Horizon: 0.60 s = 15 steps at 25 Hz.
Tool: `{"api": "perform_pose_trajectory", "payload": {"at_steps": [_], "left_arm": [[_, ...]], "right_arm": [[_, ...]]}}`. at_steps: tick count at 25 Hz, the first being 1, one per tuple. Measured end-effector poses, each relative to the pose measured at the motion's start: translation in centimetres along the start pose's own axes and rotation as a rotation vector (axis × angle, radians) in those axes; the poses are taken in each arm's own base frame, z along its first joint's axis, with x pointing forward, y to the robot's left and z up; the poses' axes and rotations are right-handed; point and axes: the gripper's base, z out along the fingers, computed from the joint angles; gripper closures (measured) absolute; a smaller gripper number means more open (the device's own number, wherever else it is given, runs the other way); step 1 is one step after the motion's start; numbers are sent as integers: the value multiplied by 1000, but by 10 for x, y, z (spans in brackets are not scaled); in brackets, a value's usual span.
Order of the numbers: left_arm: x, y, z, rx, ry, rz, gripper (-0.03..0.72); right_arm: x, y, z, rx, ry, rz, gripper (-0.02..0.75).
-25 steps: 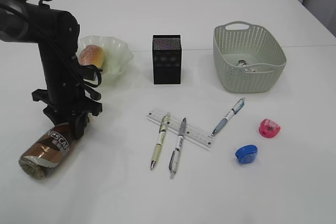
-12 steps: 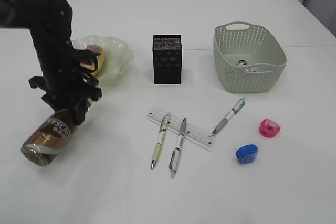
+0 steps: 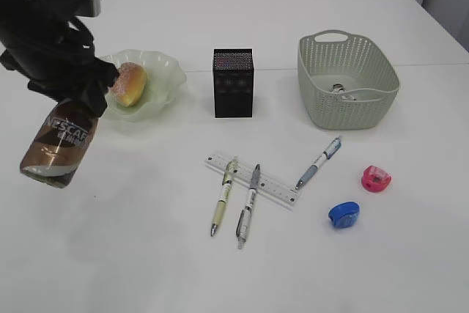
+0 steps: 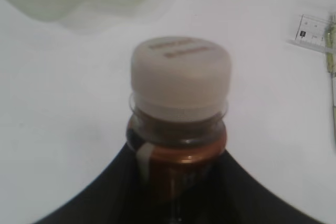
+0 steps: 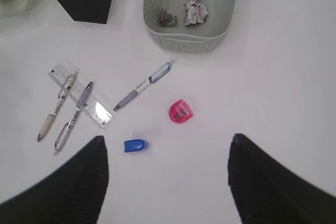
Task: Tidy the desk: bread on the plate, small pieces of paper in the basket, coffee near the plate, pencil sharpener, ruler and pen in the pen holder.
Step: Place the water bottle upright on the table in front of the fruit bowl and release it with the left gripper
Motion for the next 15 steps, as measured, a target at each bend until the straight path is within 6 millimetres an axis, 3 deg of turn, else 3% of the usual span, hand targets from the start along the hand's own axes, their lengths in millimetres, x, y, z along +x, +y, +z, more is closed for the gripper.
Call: {"api": "perform_pose_trajectory", "payload": {"at_steps": [3,9,15], "left_arm": [[26,7,-9,-4,-106,-23,446],[82,37,-2,-42,-355,-120,446],[99,38,10,-54,-649,-136,446]], "right_arm": [[0,0,0,0,0,0,185],[3,1,-9,1,-25,-2,185],[6,2,-19,2,-53,-5,185]]}}
